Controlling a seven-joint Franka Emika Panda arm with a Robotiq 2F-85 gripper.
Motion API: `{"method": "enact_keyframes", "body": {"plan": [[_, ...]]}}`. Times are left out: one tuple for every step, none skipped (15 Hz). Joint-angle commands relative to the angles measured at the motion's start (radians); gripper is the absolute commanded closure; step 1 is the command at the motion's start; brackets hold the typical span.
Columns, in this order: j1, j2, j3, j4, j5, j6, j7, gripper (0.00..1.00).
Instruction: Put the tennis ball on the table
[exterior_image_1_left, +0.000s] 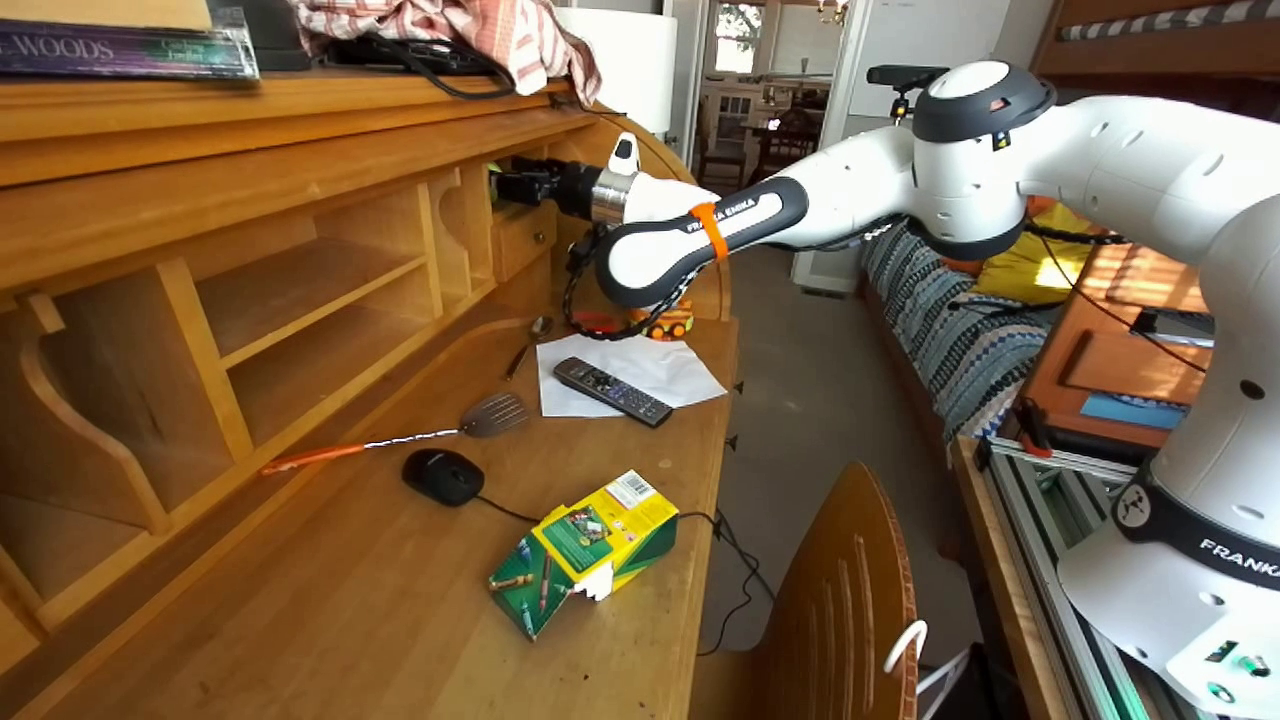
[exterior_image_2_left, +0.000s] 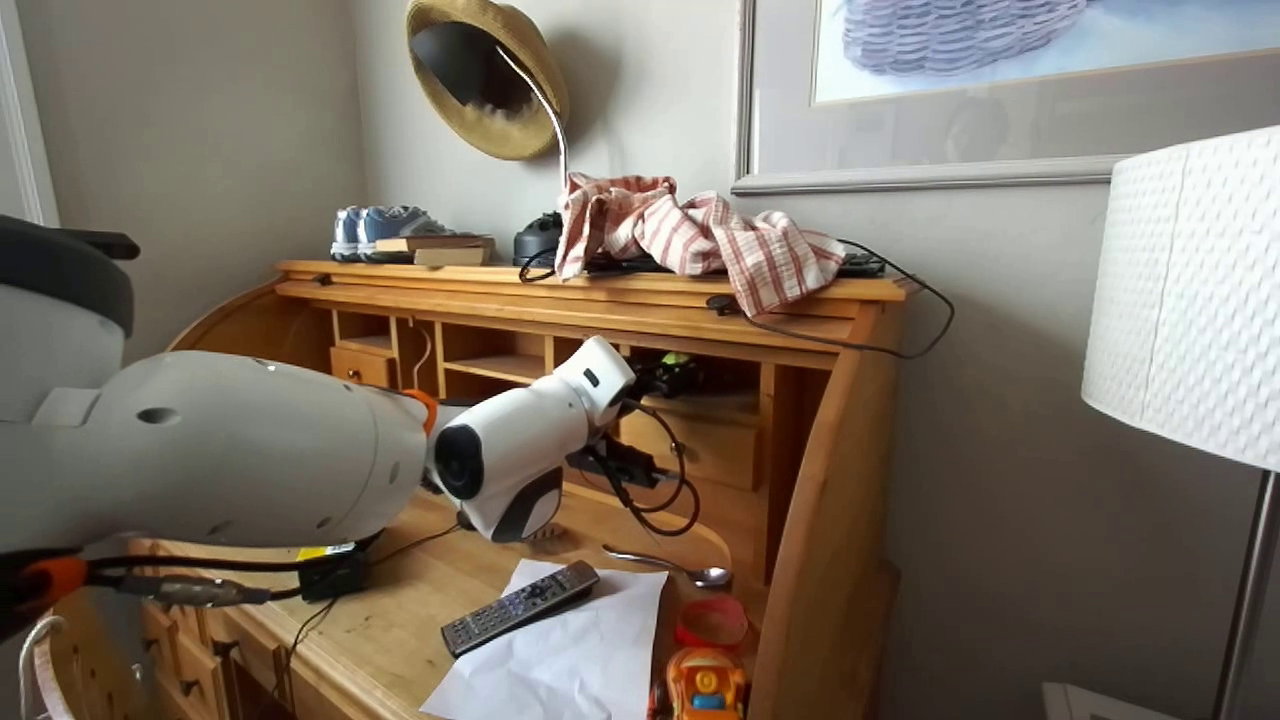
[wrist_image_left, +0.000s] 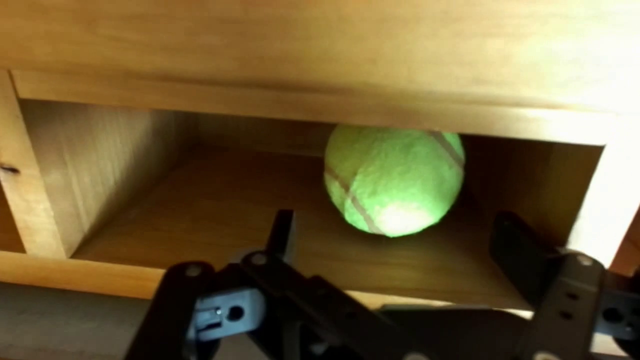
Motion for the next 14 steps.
{"method": "enact_keyframes", "body": {"plan": [[0.033, -0.037, -0.002, 0.084, -0.038, -0.032, 0.042, 0.0], [0.037, -0.039, -0.004, 0.093, -0.037, -0.033, 0.043, 0.0], [0.041, -0.041, -0.005, 0.101, -0.036, -0.038, 0.043, 0.0], [0.047, -0.043, -0.005, 0.11, -0.034, -0.042, 0.042, 0.0], [0.052, -0.045, -0.005, 0.119, -0.033, -0.049, 0.041, 0.0], [0.056, -0.046, -0.006, 0.124, -0.033, -0.06, 0.041, 0.0], [0.061, -0.046, -0.006, 0.128, -0.034, -0.066, 0.039, 0.0], [0.064, -0.047, -0.004, 0.131, -0.035, -0.072, 0.04, 0.0], [0.069, -0.048, -0.003, 0.138, -0.034, -0.074, 0.039, 0.0], [0.072, -0.049, -0.003, 0.143, -0.033, -0.075, 0.04, 0.0], [0.072, -0.047, -0.003, 0.143, -0.032, -0.075, 0.039, 0.08], [0.073, -0.047, -0.004, 0.144, -0.032, -0.074, 0.039, 0.25], [0.072, -0.047, -0.005, 0.141, -0.035, -0.075, 0.04, 0.33], [0.067, -0.048, -0.005, 0.135, -0.045, -0.075, 0.044, 0.39]]}}
